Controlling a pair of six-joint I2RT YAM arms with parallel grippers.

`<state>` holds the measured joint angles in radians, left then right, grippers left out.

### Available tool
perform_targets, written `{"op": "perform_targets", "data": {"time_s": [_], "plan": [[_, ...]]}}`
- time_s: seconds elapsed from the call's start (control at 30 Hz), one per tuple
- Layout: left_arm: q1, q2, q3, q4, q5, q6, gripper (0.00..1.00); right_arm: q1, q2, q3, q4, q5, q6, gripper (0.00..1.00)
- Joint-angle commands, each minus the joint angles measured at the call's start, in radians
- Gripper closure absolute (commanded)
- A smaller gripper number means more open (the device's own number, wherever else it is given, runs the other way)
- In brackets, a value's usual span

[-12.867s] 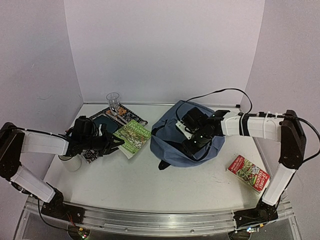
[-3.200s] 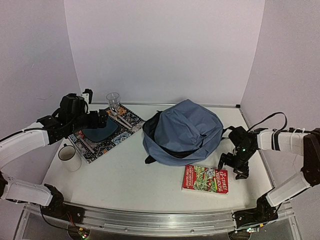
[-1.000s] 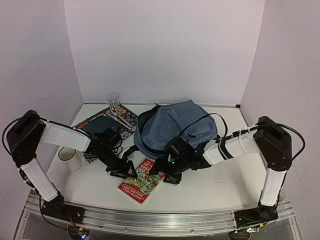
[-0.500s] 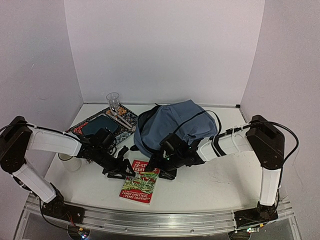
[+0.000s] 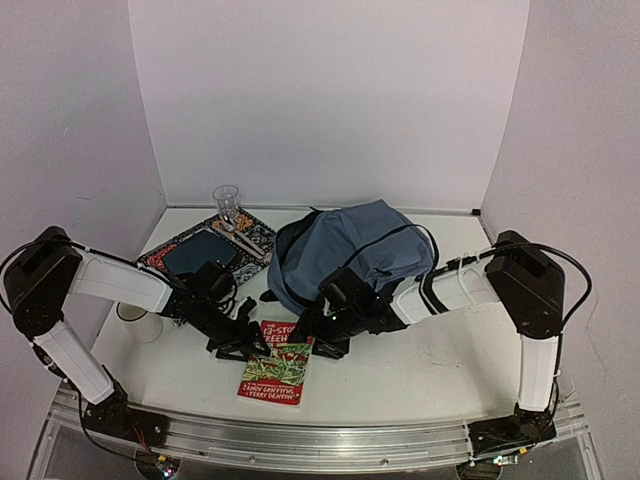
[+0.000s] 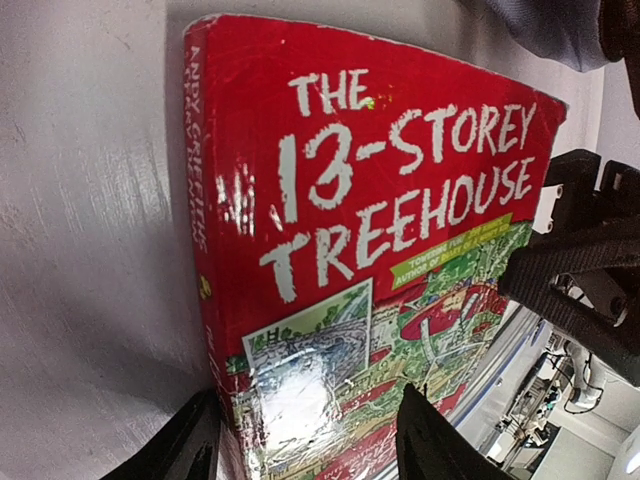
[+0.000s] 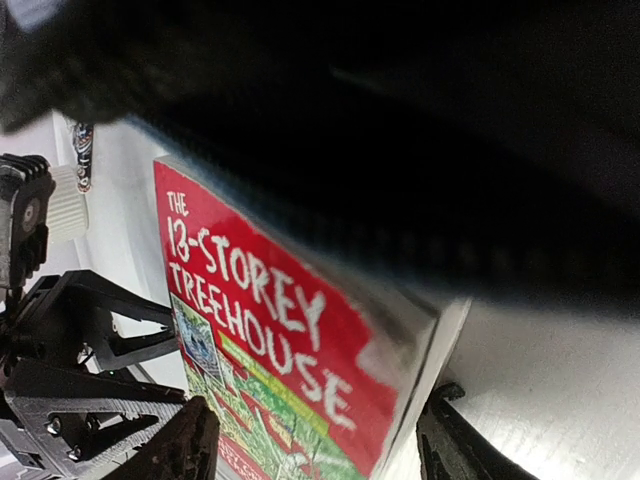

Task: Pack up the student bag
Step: Adjust the book at the center of the board, then pick up the book from the center of the board.

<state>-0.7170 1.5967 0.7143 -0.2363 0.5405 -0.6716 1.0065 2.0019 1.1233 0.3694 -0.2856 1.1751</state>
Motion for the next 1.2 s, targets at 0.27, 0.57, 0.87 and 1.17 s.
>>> {"op": "perform_targets", "data": {"time_s": [0.27, 0.57, 0.87, 1.17], "plan": [[0.008, -0.076, 0.017, 0.063, 0.024, -0.066, 0.4, 0.008, -0.054, -0.009, 0.085, -0.036, -0.031, 0.54], [0.072, -0.104, -0.035, 0.064, 0.005, -0.084, 0.39, 0.005, -0.087, -0.063, 0.137, -0.045, -0.038, 0.8], [0.168, -0.257, -0.087, 0.072, -0.014, -0.132, 0.28, -0.027, -0.156, -0.123, 0.297, -0.073, 0.014, 0.95], [0.174, -0.451, -0.114, 0.141, -0.115, -0.285, 0.15, -0.051, -0.273, -0.078, 0.399, -0.006, 0.032, 0.98]]}}
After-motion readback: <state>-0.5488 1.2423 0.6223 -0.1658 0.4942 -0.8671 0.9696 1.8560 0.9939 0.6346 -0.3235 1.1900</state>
